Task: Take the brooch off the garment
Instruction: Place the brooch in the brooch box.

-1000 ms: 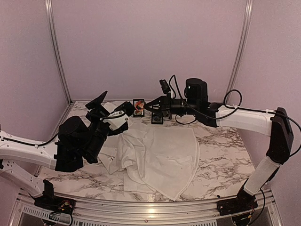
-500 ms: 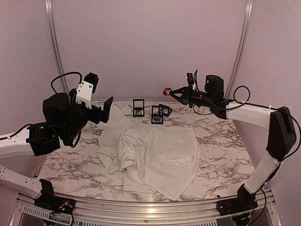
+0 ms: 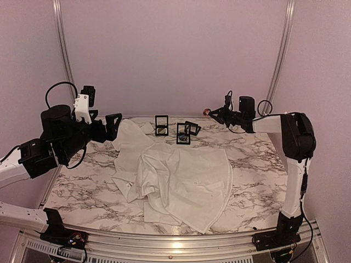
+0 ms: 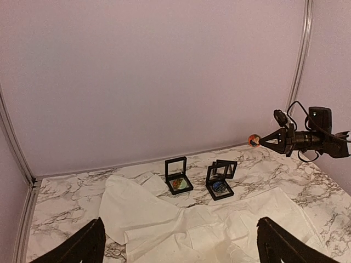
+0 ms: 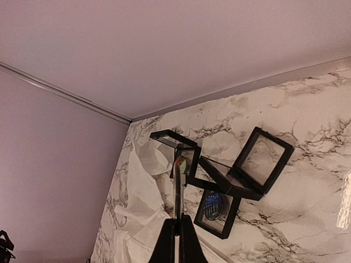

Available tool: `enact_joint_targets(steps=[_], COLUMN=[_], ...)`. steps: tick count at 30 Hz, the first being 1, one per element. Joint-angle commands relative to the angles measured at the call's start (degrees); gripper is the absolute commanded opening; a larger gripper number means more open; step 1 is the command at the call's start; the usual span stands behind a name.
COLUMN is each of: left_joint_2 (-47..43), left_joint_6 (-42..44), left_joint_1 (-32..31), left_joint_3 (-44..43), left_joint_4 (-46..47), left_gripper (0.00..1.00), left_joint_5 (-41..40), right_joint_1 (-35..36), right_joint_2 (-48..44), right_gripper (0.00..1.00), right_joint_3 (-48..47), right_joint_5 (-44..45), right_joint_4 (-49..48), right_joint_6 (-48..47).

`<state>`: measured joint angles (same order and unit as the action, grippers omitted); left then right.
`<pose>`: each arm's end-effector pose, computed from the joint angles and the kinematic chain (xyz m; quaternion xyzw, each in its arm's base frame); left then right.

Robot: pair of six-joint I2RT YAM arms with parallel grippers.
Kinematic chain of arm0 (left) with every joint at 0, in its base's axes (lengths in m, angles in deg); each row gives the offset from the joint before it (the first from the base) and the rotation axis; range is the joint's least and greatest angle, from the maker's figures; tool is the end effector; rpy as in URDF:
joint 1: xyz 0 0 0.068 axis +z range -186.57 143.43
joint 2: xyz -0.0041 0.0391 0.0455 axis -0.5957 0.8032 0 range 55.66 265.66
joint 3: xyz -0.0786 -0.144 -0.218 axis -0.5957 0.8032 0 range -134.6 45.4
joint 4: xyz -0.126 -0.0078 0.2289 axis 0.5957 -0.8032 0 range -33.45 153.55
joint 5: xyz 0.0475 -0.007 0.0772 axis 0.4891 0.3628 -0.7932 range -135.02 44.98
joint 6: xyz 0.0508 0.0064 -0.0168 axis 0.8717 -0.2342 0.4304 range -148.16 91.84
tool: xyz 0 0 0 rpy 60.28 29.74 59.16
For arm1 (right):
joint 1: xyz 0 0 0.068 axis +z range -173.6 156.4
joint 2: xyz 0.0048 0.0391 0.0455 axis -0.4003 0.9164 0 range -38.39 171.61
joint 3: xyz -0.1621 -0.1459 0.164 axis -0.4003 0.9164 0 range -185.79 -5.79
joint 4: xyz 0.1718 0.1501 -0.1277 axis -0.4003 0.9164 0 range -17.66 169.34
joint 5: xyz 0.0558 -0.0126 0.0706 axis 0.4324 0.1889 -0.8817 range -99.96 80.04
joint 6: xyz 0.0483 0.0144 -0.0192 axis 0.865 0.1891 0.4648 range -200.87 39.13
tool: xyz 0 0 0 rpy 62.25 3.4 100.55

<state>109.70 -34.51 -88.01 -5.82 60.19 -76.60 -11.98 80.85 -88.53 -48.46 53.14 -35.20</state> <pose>0.1492 -0.1575 0.3639 0.1067 0.7311 -0.1333 0.6606 0.4646 0.1181 0.2161 0.0358 0.7843 0.5013 0.3637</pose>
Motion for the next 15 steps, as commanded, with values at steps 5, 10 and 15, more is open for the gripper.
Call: enact_joint_targets(steps=[5, 10, 15], left_joint_2=[1.26, 3.48, 4.68], left_joint_6=[-2.49, -2.61, -2.7], left_joint_1=[1.05, 1.4, 1.58], left_joint_3=[-0.16, -1.12, -1.89], left_joint_4=[-2.86, -2.74, -2.54], left_gripper=[0.99, 0.99, 0.99], left_joint_5=[2.76, 3.72, 4.36], right_joint_1=[-2.77, -3.31, -3.28], right_joint_2=[13.01, 18.68, 23.56], right_gripper=[0.0, 0.0, 0.0], right_joint_3=[-13.26, -18.73, -23.2], right_joint_5=[-3.83, -4.74, -6.61], right_joint_4=[-0.45, 0.67, 2.78], right_joint_6=[-0.35, 0.2, 0.49])
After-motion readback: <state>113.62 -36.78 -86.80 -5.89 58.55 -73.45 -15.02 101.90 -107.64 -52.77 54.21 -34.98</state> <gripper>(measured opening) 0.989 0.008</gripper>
